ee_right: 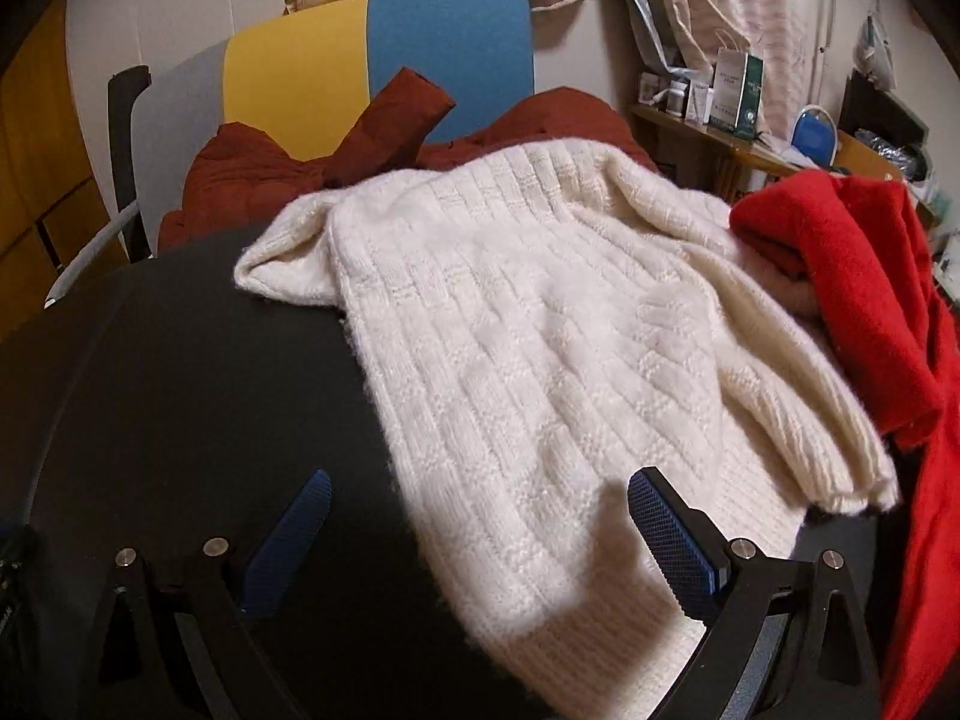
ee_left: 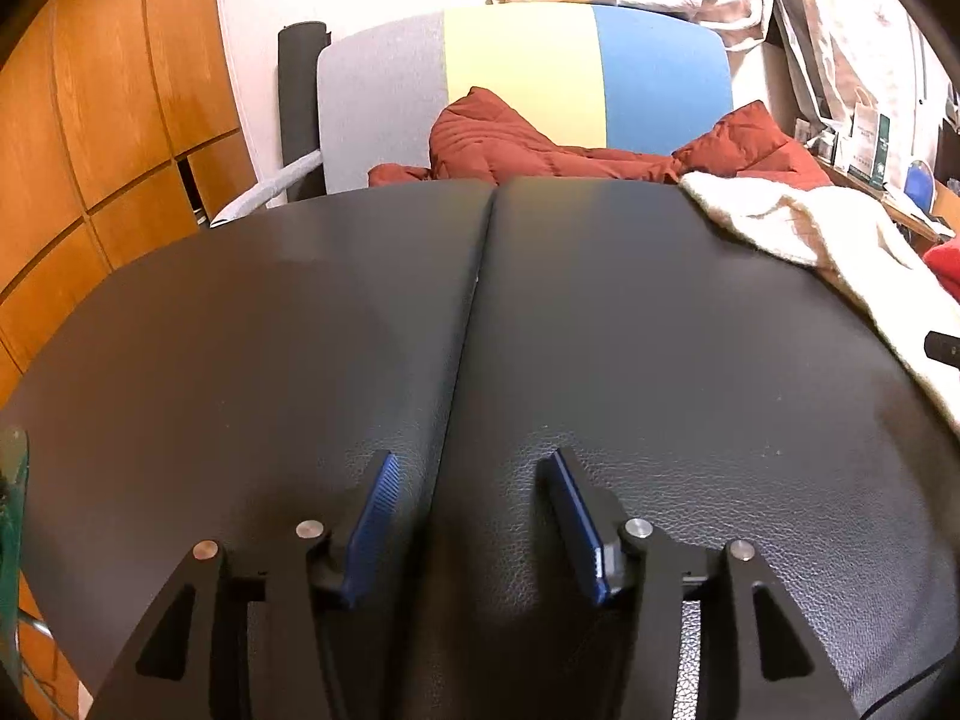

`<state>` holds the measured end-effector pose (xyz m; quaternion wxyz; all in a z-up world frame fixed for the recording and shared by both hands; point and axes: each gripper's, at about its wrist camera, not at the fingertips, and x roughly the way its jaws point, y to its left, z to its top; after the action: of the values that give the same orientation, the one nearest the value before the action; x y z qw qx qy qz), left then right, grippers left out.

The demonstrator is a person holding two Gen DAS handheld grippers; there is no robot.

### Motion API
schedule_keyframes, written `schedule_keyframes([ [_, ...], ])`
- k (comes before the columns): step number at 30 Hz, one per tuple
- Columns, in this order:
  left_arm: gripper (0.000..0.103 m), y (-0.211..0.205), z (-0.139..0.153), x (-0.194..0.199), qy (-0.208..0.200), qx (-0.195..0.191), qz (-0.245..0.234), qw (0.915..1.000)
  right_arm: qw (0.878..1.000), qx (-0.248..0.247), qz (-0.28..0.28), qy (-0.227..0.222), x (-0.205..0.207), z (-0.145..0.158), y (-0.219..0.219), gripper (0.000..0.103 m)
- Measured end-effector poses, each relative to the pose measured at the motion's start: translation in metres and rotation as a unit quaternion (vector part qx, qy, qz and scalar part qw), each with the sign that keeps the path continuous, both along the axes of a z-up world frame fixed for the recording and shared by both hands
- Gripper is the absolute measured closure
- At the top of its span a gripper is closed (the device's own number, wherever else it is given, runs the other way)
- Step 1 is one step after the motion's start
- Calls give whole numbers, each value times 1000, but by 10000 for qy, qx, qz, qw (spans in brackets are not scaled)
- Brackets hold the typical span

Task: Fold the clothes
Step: 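Move the right gripper toward the cream sweater pile and open it, then grasp the cream sweater with the right gripper and lift it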

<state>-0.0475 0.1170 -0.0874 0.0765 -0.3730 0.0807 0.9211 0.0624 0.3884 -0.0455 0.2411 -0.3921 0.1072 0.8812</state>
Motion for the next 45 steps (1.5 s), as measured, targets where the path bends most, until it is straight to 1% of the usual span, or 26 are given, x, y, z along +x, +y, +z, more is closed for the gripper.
schedule_keyframes([
  [4,49,-3,-1,-1,-46,118,-4,9999,9999,-3,-5,-164,-4,-5,4,2],
  [9,49,-8,-2,-2,-106,288,-8,9995,9993,-163,-87,-319,-8,-17,12,2],
  [10,49,-8,-2,-2,-113,308,-7,9995,9989,-208,-77,-413,-11,-21,14,2],
  [11,49,-9,-2,-2,-119,325,-6,9994,9988,-183,-68,-441,-12,-21,14,2],
  [13,49,-9,-3,-2,-123,344,0,9993,9987,-125,-52,-487,-15,-21,15,6],
  [15,49,-7,-3,-2,-114,333,7,9994,9987,-82,-43,-504,-17,-21,17,15],
  [16,49,-7,-3,-2,-111,329,8,9994,9987,-72,-42,-499,-17,-21,19,17],
  [17,49,-7,-3,-2,-110,331,9,9994,9988,-71,-43,-489,-18,-20,21,24],
  [18,49,-7,-3,-2,-111,340,9,9994,9988,-40,-46,-480,-18,-19,24,36],
  [19,49,-7,-3,-2,-114,352,9,9993,9988,-3,-51,-479,-19,-18,26,42],
  [20,49,-8,-3,-2,-119,370,9,9992,9988,33,-55,-478,-20,-17,29,55],
  [21,49,-9,-3,-2,-125,393,9,9992,9988,61,-44,-484,-21,-16,31,66],
  [22,49,-10,-3,-2,-130,415,9,9991,9988,70,-33,-485,-21,-15,32,70],
  [23,49,-10,-4,-2,-136,434,8,9990,9988,73,-36,-488,-21,-15,35,77],
  [24,49,-11,-4,-3,-143,452,7,9989,9987,73,-42,-496,-21,-14,37,83],
  [25,49,-12,-4,-3,-149,470,6,9988,9987,45,-41,-502,-21,-13,39,84],
  [27,49,-13,-4,-3,-159,498,4,9986,9987,-175,-24,-470,-23,-11,43,87],
  [28,49,-13,-4,-3,-163,511,3,9986,9984,-384,-30,-422,-23,-9,46,87],
  [30,49,-13,-5,-3,-169,533,4,9984,9948,-990,-89,-207,-22,-6,52,88],
  [32,49,-14,-5,-3,-186,583,-24,9981,9841,-1770,-138,102,-22,-3,53,88],
  [33,49,-15,-5,-3,-196,615,-24,9979,9761,-2154,-139,257,-22,-2,52,88],
  [34,49,-16,-5,-3,-203,640,-27,9977,9677,-2485,-85,406,-24,-1,48,88],
  [35,49,-17,-5,-3,-209,657,-29,9976,9619,-2687,-14,497,-26,2,40,88],
  [37,49,-17,-5,-4,-216,674,-30,9975,9593,-2755,277,562,-35,11,16,88],
  [40,49,-17,-5,-4,-227,703,-33,9973,9586,-2681,743,604,-42,23,-21,88],
  [45,49,-20,-4,-5,-268,798,-44,9964,9358,-3100,1532,692,-49,26,-88,88],
])
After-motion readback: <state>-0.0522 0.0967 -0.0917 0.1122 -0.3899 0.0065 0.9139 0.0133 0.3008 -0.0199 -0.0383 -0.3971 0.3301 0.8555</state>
